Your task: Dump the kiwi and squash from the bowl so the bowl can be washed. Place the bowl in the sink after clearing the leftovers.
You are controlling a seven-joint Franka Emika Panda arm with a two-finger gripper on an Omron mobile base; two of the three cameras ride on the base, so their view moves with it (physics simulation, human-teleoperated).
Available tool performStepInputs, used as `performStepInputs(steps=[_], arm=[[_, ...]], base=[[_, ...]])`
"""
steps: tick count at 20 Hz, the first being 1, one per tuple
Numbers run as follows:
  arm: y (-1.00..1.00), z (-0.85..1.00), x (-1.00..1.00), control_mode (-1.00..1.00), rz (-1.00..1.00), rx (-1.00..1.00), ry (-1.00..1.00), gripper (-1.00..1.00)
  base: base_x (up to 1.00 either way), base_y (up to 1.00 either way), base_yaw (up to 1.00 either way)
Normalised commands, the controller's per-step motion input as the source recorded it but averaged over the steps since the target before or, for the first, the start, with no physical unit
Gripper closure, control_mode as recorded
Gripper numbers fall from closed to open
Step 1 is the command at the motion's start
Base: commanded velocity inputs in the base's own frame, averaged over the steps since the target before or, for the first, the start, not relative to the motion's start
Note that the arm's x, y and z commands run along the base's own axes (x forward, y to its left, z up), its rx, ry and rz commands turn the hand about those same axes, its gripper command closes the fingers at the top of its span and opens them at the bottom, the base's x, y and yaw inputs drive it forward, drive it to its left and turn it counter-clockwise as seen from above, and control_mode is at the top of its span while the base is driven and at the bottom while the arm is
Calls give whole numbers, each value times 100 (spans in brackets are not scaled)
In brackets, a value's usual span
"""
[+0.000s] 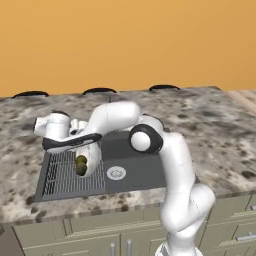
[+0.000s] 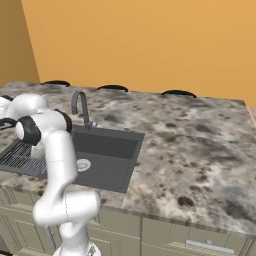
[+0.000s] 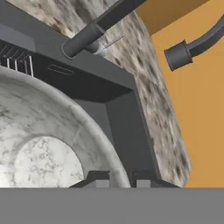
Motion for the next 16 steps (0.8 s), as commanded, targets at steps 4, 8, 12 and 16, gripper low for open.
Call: performStepInputs(steps=[4, 8, 12, 16], arm=[[9, 28, 0, -100, -4, -17, 0, 100], [-15, 19, -6, -100, 0, -14, 0, 100], [-47, 7, -21, -100, 0, -9, 0, 100], [-64, 6, -32, -100, 0, -3, 0, 100]], base=[[0, 0, 0], [0, 0, 0], [0, 0, 0], [0, 0, 0]])
